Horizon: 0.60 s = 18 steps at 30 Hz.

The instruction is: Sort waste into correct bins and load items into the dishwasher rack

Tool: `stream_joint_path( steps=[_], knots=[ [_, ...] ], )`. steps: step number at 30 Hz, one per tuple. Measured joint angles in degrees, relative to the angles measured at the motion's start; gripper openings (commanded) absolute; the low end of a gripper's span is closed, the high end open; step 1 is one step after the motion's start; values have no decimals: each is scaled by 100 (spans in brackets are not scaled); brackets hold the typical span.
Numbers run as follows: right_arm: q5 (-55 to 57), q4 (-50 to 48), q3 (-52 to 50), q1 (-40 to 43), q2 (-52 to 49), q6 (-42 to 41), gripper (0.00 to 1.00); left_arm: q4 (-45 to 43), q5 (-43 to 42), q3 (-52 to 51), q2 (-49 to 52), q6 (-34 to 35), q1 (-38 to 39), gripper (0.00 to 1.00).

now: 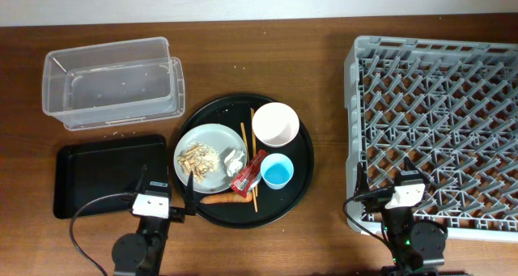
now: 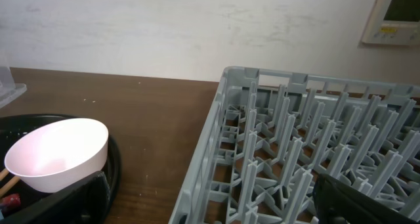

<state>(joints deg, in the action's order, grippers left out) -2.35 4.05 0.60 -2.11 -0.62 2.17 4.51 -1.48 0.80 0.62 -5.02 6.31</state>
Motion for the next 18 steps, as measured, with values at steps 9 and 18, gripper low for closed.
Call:
stream_joint_path(
  steps=[9, 18],
  knots=[
    [0, 2, 0, 0, 0, 7, 98, 0, 0, 0, 72, 0, 0, 99],
    [0, 0, 0, 0, 0, 2, 98, 0, 0, 0, 72, 0, 0, 99]
  ],
)
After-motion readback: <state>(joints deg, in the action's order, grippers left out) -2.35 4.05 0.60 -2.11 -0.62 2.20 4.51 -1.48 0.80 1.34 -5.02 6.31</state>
